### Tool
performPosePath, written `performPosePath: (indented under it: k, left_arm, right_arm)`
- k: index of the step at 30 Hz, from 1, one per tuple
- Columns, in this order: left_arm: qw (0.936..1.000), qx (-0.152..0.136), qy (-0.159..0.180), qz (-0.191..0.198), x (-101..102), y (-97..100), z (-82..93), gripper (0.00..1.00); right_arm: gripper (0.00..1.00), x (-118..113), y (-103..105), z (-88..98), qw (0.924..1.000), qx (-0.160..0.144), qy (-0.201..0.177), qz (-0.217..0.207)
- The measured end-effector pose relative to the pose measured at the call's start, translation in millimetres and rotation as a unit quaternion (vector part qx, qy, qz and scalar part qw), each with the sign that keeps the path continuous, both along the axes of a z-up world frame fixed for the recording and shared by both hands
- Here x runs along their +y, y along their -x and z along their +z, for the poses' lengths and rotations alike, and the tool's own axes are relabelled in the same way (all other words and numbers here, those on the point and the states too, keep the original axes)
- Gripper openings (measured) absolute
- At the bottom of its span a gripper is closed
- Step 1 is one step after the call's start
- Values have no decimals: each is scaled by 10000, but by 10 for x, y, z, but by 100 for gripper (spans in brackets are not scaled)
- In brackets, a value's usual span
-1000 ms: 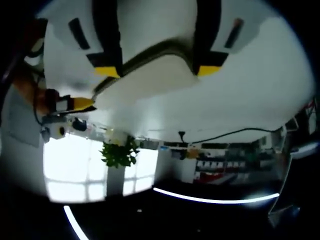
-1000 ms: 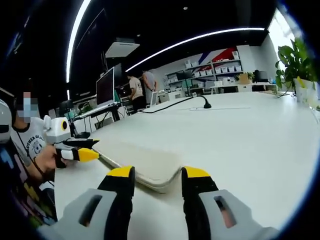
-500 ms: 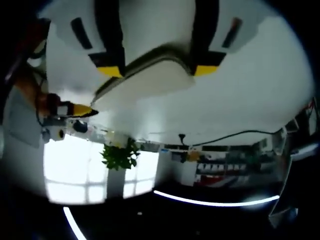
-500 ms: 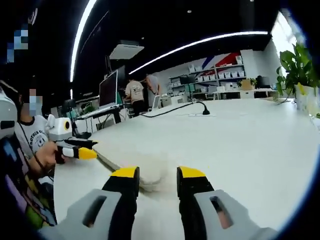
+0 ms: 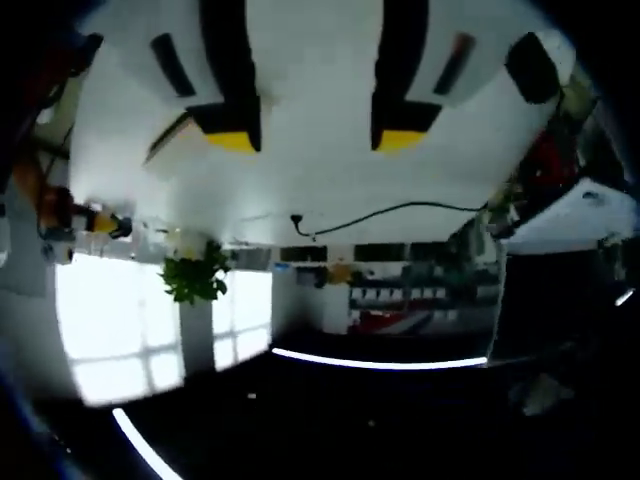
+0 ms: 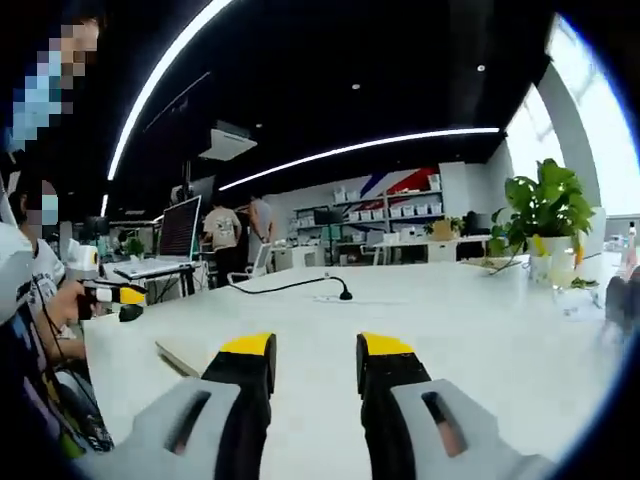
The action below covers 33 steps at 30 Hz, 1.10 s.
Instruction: Arrange the utensils inside the cutlery case until each visible utensil rests in its matching compartment.
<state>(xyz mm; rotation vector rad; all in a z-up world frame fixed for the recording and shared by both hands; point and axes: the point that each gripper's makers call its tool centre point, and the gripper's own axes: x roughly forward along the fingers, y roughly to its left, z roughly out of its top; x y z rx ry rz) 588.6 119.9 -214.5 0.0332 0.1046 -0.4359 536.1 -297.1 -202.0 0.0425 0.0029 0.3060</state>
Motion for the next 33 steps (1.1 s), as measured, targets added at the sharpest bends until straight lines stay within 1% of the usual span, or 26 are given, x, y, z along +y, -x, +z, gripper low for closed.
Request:
performPosePath:
  k: [3, 5, 7, 8, 10, 12, 13, 14, 15, 16, 17, 18, 19, 20, 21, 22, 24, 25, 26, 29, 31, 33]
  left_arm:
    - [9994, -192, -21, 299, 168, 58, 223, 53]
    - [9985, -255, 168, 459, 253, 127, 352, 60]
    - [9967, -352, 479, 559, 307, 202, 469, 68]
    - [9960, -390, 576, 563, 322, 243, 509, 71]
    - [9954, -427, 609, 599, 360, 331, 550, 76]
    - [9946, -445, 551, 753, 420, 371, 558, 81]
    - [9943, -435, 515, 826, 446, 380, 548, 85]
    - [9939, -432, 497, 890, 473, 381, 538, 90]
    - [9936, -417, 492, 928, 491, 378, 525, 94]
    - [9936, -394, 484, 941, 504, 381, 509, 93]
    - [9936, -361, 481, 961, 527, 379, 485, 92]
    - [9933, -325, 495, 989, 547, 377, 465, 92]
    - [9932, -300, 501, 1009, 559, 376, 449, 95]
    - [9930, -299, 496, 1026, 565, 381, 443, 97]
    - [9927, -316, 479, 1065, 581, 383, 442, 100]
    - [9926, -331, 445, 1084, 591, 394, 442, 100]
    - [9923, -339, 417, 1117, 611, 405, 445, 100]
    - [9916, -350, 443, 1166, 631, 407, 450, 100]
    - [9905, -383, 508, 1216, 656, 415, 464, 100]
    - [9895, -413, 680, 1209, 681, 433, 492, 100]
    - [9894, -432, 717, 1187, 675, 438, 505, 100]
    - [9894, -452, 681, 1197, 679, 442, 508, 100]
  right_arm:
    - [33, -293, 136, 220, 9978, -123, -19, -645]
    - [34, -460, 216, 322, 9948, -158, 45, -1000]
    - [35, -619, 309, 412, 9899, -169, 253, -1388]
    - [37, -678, 351, 455, 9871, -197, 345, -1551]
    - [42, -755, 423, 528, 9820, -282, 427, -1818]
    - [45, -747, 466, 555, 9801, -299, 461, -1907]
    - [47, -730, 476, 560, 9799, -321, 461, -1913]
    - [47, -676, 466, 655, 9805, -658, 372, -1813]
    - [47, -605, 470, 724, 9815, -943, 157, -1661]
    - [48, -541, 472, 743, 9832, -1045, -34, -1494]
    - [49, -485, 459, 734, 9854, -1022, -108, -1356]
    - [51, -467, 453, 686, 9868, -909, -130, -1336]
    - [57, -457, 442, 668, 9867, -872, -118, -1369]
    - [62, -422, 419, 596, 9874, -712, -45, -1410]
    - [69, -401, 410, 533, 9884, -559, 49, -1408]
    - [77, -372, 392, 453, 9894, -379, 119, -1396]
    - [90, -346, 363, 297, 9893, -113, -54, -1457]
    - [100, -330, 354, 229, 9894, -9, -150, -1447]
    - [99, -324, 355, 149, 9903, 132, -101, -1379]
    - [99, -265, 362, 19, 9914, 252, -77, -1285]
    - [99, -268, 369, -19, 9915, 298, -51, -1267]
    - [99, -277, 380, -22, 9919, 303, -1, -1237]
